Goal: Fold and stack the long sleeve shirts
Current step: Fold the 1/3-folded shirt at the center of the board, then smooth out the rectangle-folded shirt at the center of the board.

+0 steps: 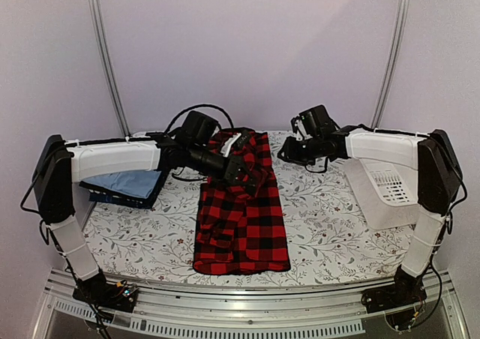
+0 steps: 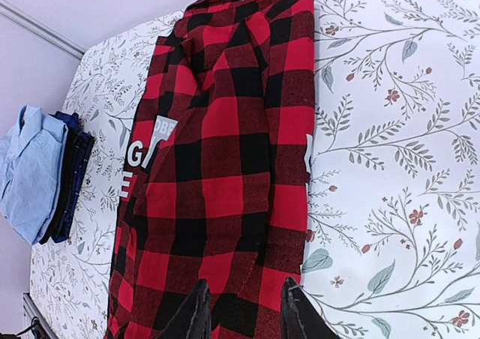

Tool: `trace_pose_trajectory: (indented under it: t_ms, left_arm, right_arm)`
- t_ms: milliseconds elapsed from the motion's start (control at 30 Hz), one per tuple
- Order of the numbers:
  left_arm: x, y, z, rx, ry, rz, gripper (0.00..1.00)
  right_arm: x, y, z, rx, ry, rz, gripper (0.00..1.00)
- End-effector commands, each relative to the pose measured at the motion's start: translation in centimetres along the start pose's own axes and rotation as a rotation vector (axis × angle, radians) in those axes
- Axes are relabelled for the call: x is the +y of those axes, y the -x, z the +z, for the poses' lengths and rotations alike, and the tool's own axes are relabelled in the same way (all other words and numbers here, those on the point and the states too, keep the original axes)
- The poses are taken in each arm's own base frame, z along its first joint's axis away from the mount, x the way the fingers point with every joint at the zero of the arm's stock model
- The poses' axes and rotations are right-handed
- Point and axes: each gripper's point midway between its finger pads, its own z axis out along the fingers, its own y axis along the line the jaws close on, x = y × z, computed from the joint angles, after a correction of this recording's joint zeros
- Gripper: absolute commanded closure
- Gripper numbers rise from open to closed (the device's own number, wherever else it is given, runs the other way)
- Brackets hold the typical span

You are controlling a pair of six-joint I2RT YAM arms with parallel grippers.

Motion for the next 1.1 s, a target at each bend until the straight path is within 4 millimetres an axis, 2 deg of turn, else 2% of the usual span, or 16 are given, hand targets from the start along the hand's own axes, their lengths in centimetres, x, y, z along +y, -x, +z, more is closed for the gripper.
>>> trace_pose_trajectory:
  t_ms: [0, 67, 233, 367, 500, 567, 667, 800, 933, 1067]
  left_arm:
    - [-0.1, -0.2, 0.9, 0.020, -0.013, 0.021, 1.00]
    - [0.7, -1.5, 2.1, 0.063, -0.010, 0.011, 0.97]
    - [1.3, -4.3, 4.1, 0.164, -0.007, 0.012, 0.75]
    - [1.4, -4.7, 4.1, 0.163, 0.003, 0.017, 0.56]
    - [1.8, -4.4, 3.5, 0.139, 0.023, 0.008, 0.49]
    - [2.7, -3.9, 3.2, 0.118, 0.053, -0.016, 0.48]
    - [5.3, -3.2, 2.3, 0.078, 0.126, -0.084, 0.50]
    - [9.6, -1.7, 0.4, 0.002, 0.234, -0.186, 0.61]
    - [14.3, 0.0, -2.0, -0.093, 0.340, -0.279, 0.64]
    - [17.1, 2.6, -3.3, -0.177, 0.362, -0.304, 0.67]
  right_arm:
    - [-0.5, 0.0, -1.2, -0.005, -0.015, -0.017, 0.69]
    - [-0.6, -0.5, -1.1, 0.008, -0.015, -0.015, 0.68]
    - [-1.2, -1.7, -1.2, 0.034, -0.022, -0.018, 0.65]
    - [-1.7, -3.1, -1.2, 0.072, -0.023, -0.028, 0.61]
    - [-1.6, -4.5, -1.3, 0.106, -0.005, -0.050, 0.60]
    - [-1.2, -5.3, -1.4, 0.124, 0.007, -0.068, 0.59]
    - [-0.6, -6.8, -1.2, 0.157, 0.017, -0.094, 0.59]
    - [0.4, -8.1, -0.9, 0.183, 0.039, -0.120, 0.59]
    - [0.5, -8.5, -0.1, 0.194, 0.043, -0.119, 0.59]
    - [0.8, -7.9, 0.8, 0.178, 0.047, -0.118, 0.59]
